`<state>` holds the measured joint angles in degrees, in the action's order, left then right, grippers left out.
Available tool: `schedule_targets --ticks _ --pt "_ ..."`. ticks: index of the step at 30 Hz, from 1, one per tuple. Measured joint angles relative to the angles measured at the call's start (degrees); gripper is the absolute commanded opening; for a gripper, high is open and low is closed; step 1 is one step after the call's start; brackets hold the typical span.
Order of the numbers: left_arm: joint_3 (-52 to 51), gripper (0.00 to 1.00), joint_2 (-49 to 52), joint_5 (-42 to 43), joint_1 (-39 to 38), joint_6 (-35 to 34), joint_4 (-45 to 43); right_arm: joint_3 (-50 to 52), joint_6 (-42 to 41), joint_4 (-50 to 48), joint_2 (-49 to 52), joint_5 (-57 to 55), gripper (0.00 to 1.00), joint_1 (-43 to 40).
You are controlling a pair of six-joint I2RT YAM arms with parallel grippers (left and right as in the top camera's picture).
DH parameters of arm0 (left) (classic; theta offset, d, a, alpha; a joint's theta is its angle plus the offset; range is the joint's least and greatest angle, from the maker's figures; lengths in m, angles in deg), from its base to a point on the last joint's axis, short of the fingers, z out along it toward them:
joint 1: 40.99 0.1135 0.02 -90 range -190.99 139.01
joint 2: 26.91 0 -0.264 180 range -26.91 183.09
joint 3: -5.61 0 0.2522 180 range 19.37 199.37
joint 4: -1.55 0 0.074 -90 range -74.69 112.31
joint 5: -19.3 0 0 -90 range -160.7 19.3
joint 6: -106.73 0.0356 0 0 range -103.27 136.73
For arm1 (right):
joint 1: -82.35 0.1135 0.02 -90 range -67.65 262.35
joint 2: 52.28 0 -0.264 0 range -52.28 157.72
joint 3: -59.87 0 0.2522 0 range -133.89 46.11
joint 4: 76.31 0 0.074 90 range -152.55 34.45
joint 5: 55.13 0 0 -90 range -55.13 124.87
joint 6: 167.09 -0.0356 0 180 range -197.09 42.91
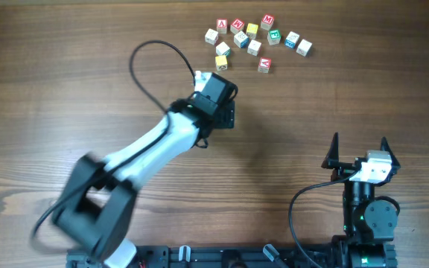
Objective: Form a horizontal line
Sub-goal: 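Release the '9' block on the table and retract the left arm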
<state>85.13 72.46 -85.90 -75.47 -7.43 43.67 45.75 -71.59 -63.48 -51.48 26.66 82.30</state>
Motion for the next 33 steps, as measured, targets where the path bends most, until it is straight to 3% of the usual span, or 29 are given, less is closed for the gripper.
schedule_targets --ticks 6,12,21,26,33 --pt "0.2 1.0 -25.7 -9.6 0.0 0.0 19.8 0.0 0.0 0.1 0.0 0.0 1.0 0.0" --pt "0.2 1.0 -35.3 -18.9 3.7 -0.2 30.0 0.0 0.0 0.1 0.0 0.0 1.0 0.0" --pt "0.2 1.0 -42.1 -5.9 24.1 -1.7 37.9 0.0 0.0 0.0 0.0 0.0 1.0 0.0" --pt "0.2 1.0 -42.0 0.2 24.7 -1.9 38.5 0.0 0.0 0.0 0.0 0.0 1.0 0.0" --pt "0.2 1.0 -42.0 1.6 24.7 -1.9 38.5 0.0 0.0 0.0 0.0 0.0 1.0 0.0"
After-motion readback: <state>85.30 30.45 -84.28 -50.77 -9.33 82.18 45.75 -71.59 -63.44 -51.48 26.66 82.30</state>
